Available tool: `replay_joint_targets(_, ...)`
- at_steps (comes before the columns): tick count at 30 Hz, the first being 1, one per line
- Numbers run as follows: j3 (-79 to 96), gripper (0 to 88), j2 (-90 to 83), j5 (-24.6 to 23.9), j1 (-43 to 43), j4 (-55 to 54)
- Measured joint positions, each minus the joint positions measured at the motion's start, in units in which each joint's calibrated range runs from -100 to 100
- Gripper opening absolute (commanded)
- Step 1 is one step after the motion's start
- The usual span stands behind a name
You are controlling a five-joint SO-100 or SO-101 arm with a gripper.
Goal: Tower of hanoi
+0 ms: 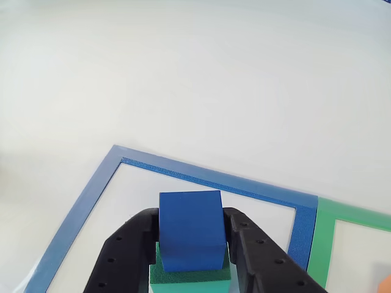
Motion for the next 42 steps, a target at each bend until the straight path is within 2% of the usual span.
replay_joint_targets(5,-0.52,0.2,-5.04,0.39,-0.10,8.07)
replay_joint_targets(10,-2.92,0.1,-17.21,0.39,0.29,25.33)
replay_joint_targets(19,-23.74,0.1,-36.94,0.39,1.85,71.15)
replay_joint_targets(24,-41.55,0.1,-38.54,0.39,4.66,96.08)
replay_joint_targets(29,-59.78,0.0,-38.62,0.39,8.45,115.55)
replay_joint_targets(36,-80.34,0.0,-38.71,0.39,13.61,133.44)
replay_joint_targets(42,-83.78,0.0,-38.79,0.39,20.70,138.19)
